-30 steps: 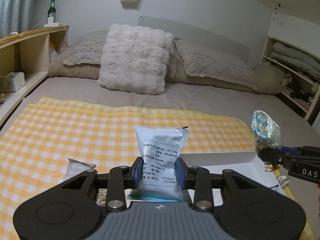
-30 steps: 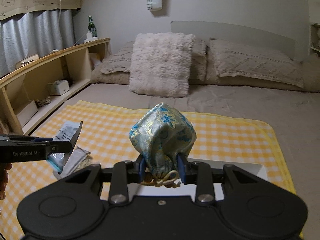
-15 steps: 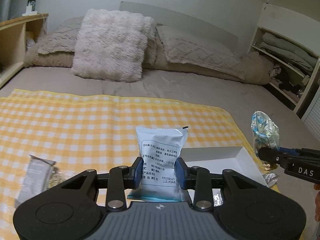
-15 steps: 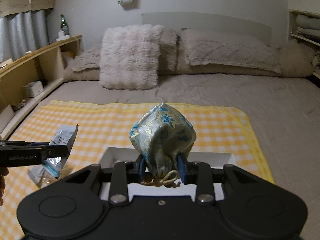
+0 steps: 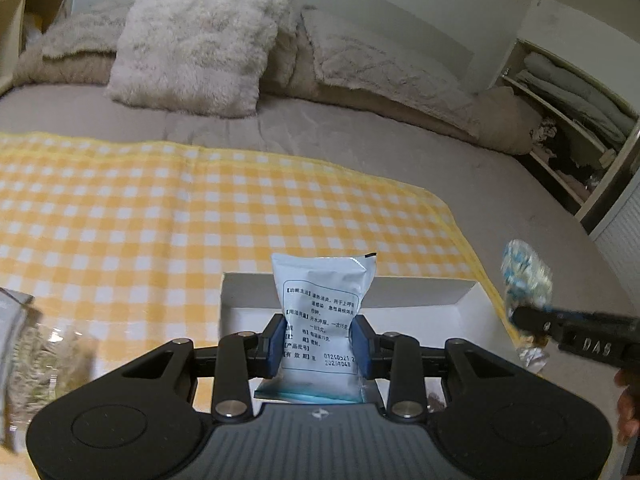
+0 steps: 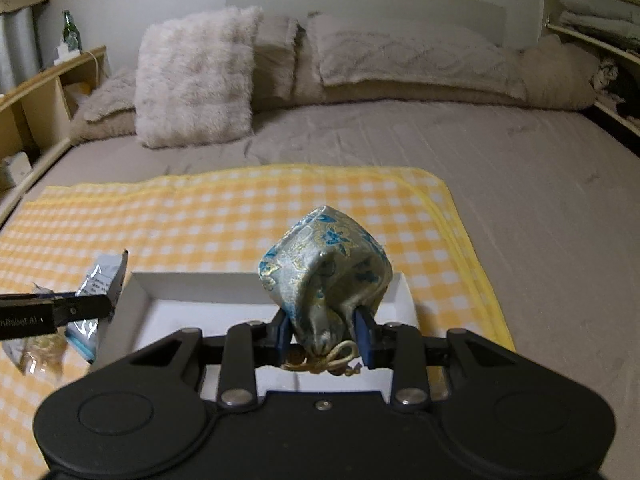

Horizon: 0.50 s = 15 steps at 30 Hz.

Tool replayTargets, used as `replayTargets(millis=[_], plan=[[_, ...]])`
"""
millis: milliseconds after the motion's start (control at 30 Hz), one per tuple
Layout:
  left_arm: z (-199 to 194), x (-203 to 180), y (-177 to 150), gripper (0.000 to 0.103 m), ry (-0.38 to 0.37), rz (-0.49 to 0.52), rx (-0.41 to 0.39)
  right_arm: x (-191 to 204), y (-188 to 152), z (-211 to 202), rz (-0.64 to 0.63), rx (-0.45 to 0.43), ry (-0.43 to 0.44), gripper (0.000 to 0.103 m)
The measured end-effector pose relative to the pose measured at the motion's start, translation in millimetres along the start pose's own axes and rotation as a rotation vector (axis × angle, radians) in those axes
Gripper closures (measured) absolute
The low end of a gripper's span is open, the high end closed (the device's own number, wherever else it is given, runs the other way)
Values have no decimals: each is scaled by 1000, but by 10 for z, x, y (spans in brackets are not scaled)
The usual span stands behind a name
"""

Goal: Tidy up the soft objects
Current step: 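Carry the sachet and floral pouch into the white box and release both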

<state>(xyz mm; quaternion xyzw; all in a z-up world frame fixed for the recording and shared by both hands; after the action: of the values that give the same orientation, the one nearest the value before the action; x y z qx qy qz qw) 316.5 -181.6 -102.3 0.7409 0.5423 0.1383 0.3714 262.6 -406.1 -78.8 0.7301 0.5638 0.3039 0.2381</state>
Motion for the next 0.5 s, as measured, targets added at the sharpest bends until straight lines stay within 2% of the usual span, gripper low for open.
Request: replayTargets(millis=[167,267,333,400,467,500], plan=[[189,57,6,65,6,4,3,-69,-8,230,-13,57,-25,69],[295,97,7,62,2,12,6,-104,-9,354,-13,82,-38,69],[333,119,6,55,9,21,-10,-122,-6,428,-15,89,-49,69],[367,116,11,42,35,47,-25,-145,-4,493,-15,91,-60,67],[397,94,5,30,57,78,-24,-178,-18,561,-10,90,-83,61],[404,81,-3,27,53,92,-18,-194,-36,603,-12,92,-99,52]])
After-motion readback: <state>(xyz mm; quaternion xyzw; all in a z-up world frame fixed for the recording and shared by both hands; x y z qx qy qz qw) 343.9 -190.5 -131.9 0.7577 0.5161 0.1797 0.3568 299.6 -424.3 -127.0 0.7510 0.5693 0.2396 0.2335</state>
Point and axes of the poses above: each gripper's, at about its wrist camera, not at the fingertips, and z roughly the way its jaws point, x to its left, y to its top, the point moved 3 cm from there along z, roughly the way its jaws point, and after that the axes turned 8 degrees about z, right-handed, at the moved point
